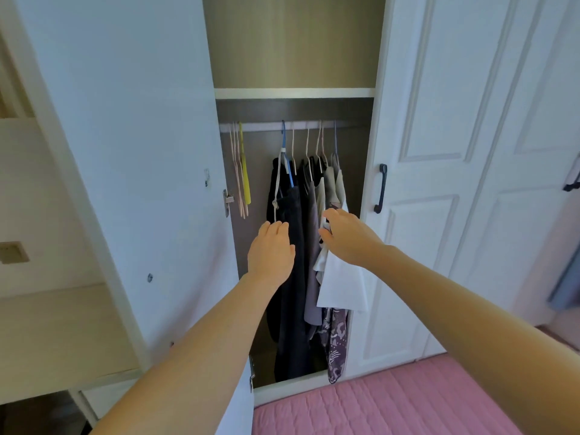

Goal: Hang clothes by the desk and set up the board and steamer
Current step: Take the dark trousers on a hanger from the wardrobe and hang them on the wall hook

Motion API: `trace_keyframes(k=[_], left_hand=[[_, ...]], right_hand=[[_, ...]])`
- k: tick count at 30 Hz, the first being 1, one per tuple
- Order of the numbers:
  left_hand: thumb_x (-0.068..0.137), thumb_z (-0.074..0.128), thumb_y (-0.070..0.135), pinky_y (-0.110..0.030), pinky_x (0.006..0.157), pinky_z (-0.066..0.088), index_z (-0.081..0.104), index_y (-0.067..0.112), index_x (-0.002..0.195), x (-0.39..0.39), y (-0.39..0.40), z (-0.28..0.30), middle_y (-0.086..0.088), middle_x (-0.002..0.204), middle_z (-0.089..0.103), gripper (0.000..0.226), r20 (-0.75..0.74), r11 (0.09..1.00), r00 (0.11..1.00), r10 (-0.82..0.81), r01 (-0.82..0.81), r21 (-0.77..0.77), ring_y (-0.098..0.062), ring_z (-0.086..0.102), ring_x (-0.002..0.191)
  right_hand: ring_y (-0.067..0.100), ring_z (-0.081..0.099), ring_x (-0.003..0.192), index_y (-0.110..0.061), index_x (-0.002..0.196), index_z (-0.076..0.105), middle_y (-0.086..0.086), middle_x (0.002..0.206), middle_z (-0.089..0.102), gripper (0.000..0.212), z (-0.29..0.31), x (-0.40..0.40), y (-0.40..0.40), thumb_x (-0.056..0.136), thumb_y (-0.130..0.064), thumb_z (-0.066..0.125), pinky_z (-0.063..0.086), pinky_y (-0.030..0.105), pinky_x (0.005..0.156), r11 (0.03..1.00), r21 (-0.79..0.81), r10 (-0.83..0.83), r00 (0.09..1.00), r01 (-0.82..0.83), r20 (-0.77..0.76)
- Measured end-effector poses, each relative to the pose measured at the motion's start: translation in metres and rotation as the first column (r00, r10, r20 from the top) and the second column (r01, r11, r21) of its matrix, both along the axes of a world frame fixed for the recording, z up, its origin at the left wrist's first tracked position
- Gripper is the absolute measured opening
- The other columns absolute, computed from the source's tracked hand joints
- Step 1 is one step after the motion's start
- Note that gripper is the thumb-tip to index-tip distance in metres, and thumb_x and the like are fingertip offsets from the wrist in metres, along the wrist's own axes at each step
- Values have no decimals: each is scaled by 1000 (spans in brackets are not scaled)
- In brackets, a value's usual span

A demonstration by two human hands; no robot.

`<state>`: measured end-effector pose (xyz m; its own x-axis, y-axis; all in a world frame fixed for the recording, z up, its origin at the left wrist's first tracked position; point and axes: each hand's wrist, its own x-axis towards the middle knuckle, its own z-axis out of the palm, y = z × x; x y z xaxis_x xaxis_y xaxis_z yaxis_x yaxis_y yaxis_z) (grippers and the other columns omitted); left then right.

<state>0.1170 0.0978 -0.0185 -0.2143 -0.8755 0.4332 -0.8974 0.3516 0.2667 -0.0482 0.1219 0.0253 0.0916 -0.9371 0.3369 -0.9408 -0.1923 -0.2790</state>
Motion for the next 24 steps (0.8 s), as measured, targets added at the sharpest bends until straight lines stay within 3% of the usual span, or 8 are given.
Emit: trace_keyframes(k=[4,10,13,16,22,24], left_hand=[[99,47,28,-40,99,42,42,7,136,-13,-53,4,-9,138,48,43,-118,995,991,58,-47,90,-25,36,133],[100,45,30,-46,93,46,41,7,137,-32,-124,13,-12,135,50,44,-170,996,983,69,-57,75,-30,42,126],[99,46,32,-45,89,45,43,7,134,-38,-145,10,-12,132,51,43,-198,994,976,92,-79,74,-30,46,122],[98,48,31,-43,84,47,44,8,131,-44,-155,3,-11,130,51,41,-169,996,982,86,-79,48,-28,48,119],[94,55,32,-41,78,50,46,10,126,-44,-171,2,-8,124,55,40,-181,998,981,63,-62,11,-27,56,109],[94,55,32,-42,78,51,48,10,124,-43,-171,0,-7,119,57,38,-148,997,987,62,-67,-29,-26,58,106]], right_hand=[[26,59,91,-3,122,50,13,110,59,31,1,-3,-53,99,-22,44,48,32,75,1000,15,19,1000,-19,9],[27,62,93,-2,131,45,13,101,64,38,-10,-1,-129,98,-22,47,49,33,83,999,16,28,988,-30,149],[25,61,103,-3,135,43,12,115,64,42,-18,2,-155,99,-22,47,42,25,82,999,37,-2,973,-6,229],[27,60,102,-2,128,48,14,113,64,33,-23,7,-173,100,-17,44,35,20,76,1000,24,-25,967,20,253],[30,61,96,0,132,40,20,111,59,37,-28,21,-199,96,-3,44,52,40,87,996,61,-80,951,65,300],[30,60,99,1,132,40,20,115,58,37,-25,23,-205,96,-3,45,50,36,88,994,72,-103,943,84,315]])
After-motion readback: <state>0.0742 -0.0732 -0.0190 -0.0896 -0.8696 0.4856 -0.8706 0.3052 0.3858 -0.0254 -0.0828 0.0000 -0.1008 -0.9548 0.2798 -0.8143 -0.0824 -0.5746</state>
